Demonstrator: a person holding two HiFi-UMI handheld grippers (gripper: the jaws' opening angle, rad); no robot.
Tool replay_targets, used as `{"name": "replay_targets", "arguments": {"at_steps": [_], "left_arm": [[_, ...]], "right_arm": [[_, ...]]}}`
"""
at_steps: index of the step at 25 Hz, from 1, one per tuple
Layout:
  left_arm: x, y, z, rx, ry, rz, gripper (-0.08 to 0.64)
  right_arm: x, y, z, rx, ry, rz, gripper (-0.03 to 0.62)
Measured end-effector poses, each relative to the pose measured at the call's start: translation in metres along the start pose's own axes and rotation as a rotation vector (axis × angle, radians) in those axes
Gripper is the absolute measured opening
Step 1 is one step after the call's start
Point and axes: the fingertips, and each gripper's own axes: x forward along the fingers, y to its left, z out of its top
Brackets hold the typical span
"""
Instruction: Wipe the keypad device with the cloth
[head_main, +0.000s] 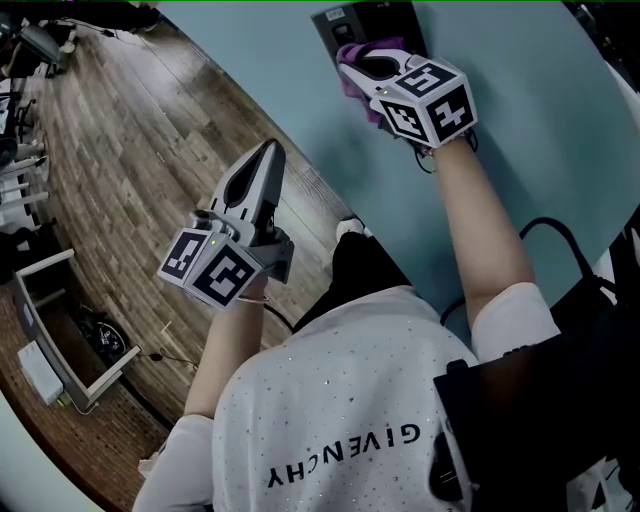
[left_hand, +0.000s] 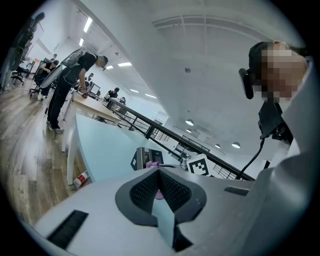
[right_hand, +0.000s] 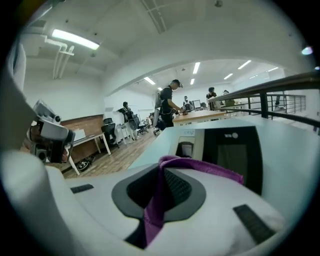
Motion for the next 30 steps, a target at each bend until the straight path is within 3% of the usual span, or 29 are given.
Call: {"name": "replay_targets", "arguments": {"at_steps": [6, 16, 21, 30], "left_arm": [[0.002, -0.004, -0.002, -0.001, 0.009, -0.018, 0.000], [0.000, -0.001, 0.000, -0.003, 0.001, -0.011, 0.000], [0.000, -0.003, 0.003, -0.007, -0.001, -0.007, 0.000], [-0.002, 0.002, -0.003, -0.007, 0.000, -0.001, 0.000]], "right_arm": [[-0.019, -0.028, -0.003, 0.155, -0.043, -0.044, 0.025], [-0.051, -0.083, -0.001, 0.313, -0.161, -0.166, 0.025], [-0.069, -0.108, -0.003, 0.457, -0.244, -0.200, 0.025], [-0.075, -0.118, -0.010, 0.580, -0.360, -0.227, 0.025]]}}
